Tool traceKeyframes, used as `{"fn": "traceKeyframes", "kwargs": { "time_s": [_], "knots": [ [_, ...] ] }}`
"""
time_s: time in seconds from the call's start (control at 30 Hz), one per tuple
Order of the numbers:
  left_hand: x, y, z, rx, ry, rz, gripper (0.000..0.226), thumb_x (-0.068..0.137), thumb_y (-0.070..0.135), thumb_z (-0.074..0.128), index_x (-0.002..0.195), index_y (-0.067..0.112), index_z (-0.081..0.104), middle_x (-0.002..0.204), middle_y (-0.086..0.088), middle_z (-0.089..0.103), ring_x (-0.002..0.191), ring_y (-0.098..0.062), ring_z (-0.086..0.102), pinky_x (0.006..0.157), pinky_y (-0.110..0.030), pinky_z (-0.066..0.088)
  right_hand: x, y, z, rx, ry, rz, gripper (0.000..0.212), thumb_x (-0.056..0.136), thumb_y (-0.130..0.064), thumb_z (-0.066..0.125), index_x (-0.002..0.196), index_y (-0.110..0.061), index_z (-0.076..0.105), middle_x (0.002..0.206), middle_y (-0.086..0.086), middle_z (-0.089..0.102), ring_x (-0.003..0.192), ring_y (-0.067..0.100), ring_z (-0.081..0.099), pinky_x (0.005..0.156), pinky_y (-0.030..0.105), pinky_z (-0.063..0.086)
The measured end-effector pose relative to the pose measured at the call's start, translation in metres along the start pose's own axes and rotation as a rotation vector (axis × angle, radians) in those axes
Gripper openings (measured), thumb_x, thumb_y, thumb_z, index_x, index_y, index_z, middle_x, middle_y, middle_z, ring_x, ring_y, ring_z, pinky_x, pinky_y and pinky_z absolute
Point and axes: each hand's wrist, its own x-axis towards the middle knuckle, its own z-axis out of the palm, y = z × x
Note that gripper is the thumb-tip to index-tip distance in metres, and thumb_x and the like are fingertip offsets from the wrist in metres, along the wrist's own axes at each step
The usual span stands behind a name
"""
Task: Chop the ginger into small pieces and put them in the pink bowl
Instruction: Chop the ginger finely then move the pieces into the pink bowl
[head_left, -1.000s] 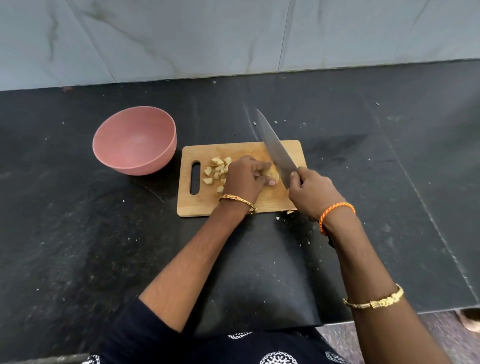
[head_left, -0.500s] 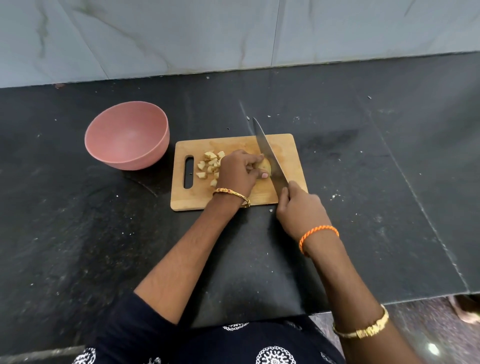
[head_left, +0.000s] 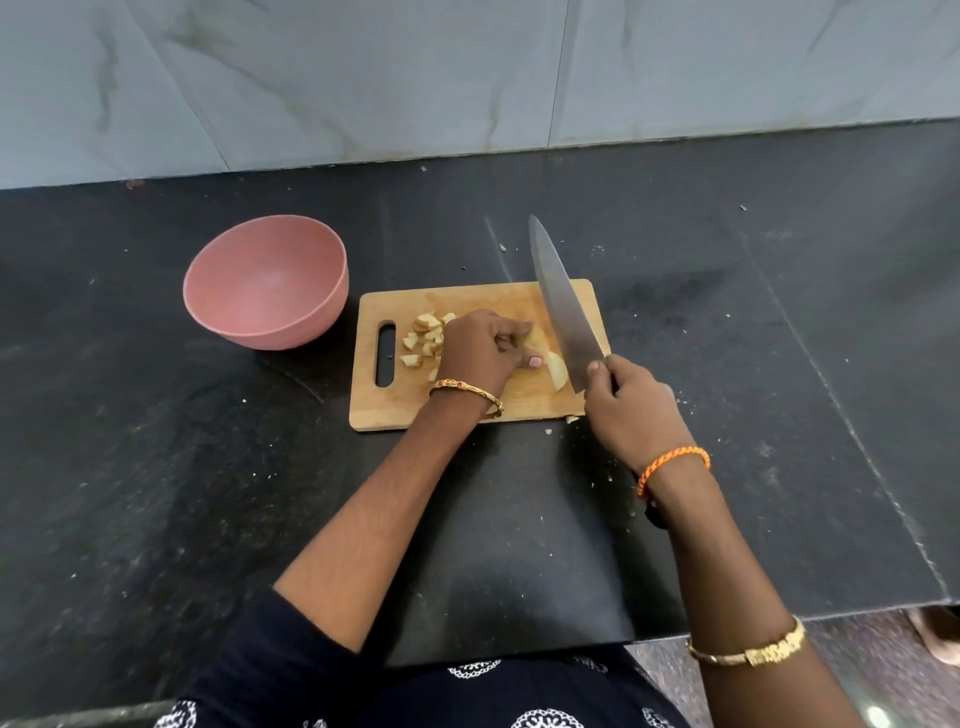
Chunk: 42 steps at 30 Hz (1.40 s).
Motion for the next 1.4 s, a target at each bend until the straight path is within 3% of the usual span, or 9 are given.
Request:
{"fn": "traceKeyframes", "kwargs": {
  "time_s": [0.1, 0.27, 0.37, 0.47, 0.73, 0.9, 1.17, 1.27, 1.4],
  "knots": [
    [0.0, 0.0, -0.001, -0.007, -0.004, -0.009, 0.044, 0.061, 0.011, 0.083, 0.101, 0.003, 0.07, 0.079, -0.001, 0.062, 0.067, -0.009, 0.051, 0.058, -0.001, 0.038, 0.007, -0.004, 0.001, -0.008, -0.029, -0.004, 0.035, 0.099, -0.027, 0.034, 0.081, -0.005, 0.054, 0.081, 0.013, 0.058, 0.092, 0.032, 0.05, 0.07, 0.029, 0.032],
    [0.0, 0.0, -0.001, -0.02, -0.015, -0.019, 0.044, 0.061, 0.011, 0.083, 0.101, 0.002, 0.07, 0.078, 0.001, 0.06, 0.06, 0.0, 0.045, 0.056, 0.002, 0.036, 0.013, -0.011, 0.0, -0.041, -0.05, -0.01, 0.034, 0.099, -0.027, 0.034, 0.069, -0.015, 0.046, 0.082, 0.012, 0.057, 0.085, 0.029, 0.049, 0.068, 0.028, 0.031],
    [0.0, 0.0, -0.001, -0.024, -0.008, -0.022, 0.043, 0.061, 0.011, 0.083, 0.101, 0.003, 0.07, 0.077, 0.002, 0.059, 0.059, 0.001, 0.045, 0.055, 0.002, 0.035, 0.014, -0.013, -0.001, -0.084, -0.071, -0.018, 0.03, 0.099, -0.028, 0.033, 0.079, -0.014, 0.05, 0.084, 0.011, 0.057, 0.082, 0.028, 0.052, 0.07, 0.03, 0.038],
    [0.001, -0.001, -0.001, -0.029, -0.006, -0.017, 0.042, 0.061, 0.01, 0.083, 0.1, 0.002, 0.07, 0.076, 0.002, 0.058, 0.058, 0.003, 0.045, 0.056, 0.003, 0.034, 0.016, -0.019, -0.003, -0.139, -0.088, -0.014, 0.028, 0.098, -0.028, 0.031, 0.083, -0.013, 0.049, 0.082, 0.011, 0.053, 0.078, 0.029, 0.052, 0.074, 0.04, 0.05],
    [-0.001, -0.002, 0.001, -0.033, -0.006, -0.008, 0.042, 0.061, 0.008, 0.083, 0.101, 0.003, 0.07, 0.078, 0.0, 0.061, 0.058, 0.003, 0.047, 0.058, 0.002, 0.037, 0.013, -0.028, 0.007, -0.271, -0.065, -0.014, 0.028, 0.099, -0.027, 0.032, 0.105, -0.008, 0.05, 0.094, 0.017, 0.053, 0.088, 0.036, 0.056, 0.081, 0.04, 0.049],
    [-0.002, -0.001, 0.0, -0.014, 0.013, 0.005, 0.04, 0.064, 0.008, 0.081, 0.102, 0.003, 0.07, 0.084, -0.008, 0.066, 0.068, -0.008, 0.051, 0.058, 0.002, 0.035, -0.003, -0.011, 0.011, -0.251, -0.111, 0.022, 0.022, 0.099, -0.025, 0.031, 0.092, -0.01, 0.045, 0.085, 0.016, 0.046, 0.076, 0.033, 0.042, 0.072, 0.031, 0.036],
    [-0.001, -0.002, 0.0, -0.034, -0.002, -0.035, 0.041, 0.063, 0.007, 0.082, 0.102, 0.003, 0.069, 0.092, -0.01, 0.07, 0.074, -0.011, 0.055, 0.061, 0.001, 0.035, -0.028, 0.007, 0.001, -0.109, -0.016, -0.02, 0.031, 0.098, -0.025, 0.036, 0.071, -0.012, 0.042, 0.069, 0.01, 0.052, 0.069, 0.029, 0.049, 0.057, 0.031, 0.031],
    [-0.001, -0.003, -0.001, -0.063, -0.013, -0.059, 0.044, 0.06, 0.009, 0.083, 0.102, 0.004, 0.07, 0.092, -0.011, 0.072, 0.063, -0.002, 0.052, 0.058, 0.002, 0.036, -0.031, 0.005, -0.003, -0.016, 0.073, -0.055, 0.034, 0.097, -0.023, 0.039, 0.066, -0.01, 0.04, 0.06, 0.005, 0.048, 0.067, 0.026, 0.045, 0.051, 0.029, 0.029],
    [0.001, -0.004, -0.002, -0.087, -0.024, -0.071, 0.044, 0.058, 0.009, 0.085, 0.1, 0.004, 0.071, 0.091, -0.011, 0.073, 0.057, 0.008, 0.048, 0.058, 0.004, 0.037, -0.015, 0.0, 0.003, -0.021, 0.051, -0.074, 0.033, 0.097, -0.025, 0.04, 0.069, -0.009, 0.046, 0.06, 0.006, 0.049, 0.072, 0.028, 0.047, 0.052, 0.029, 0.032]
  ]
}}
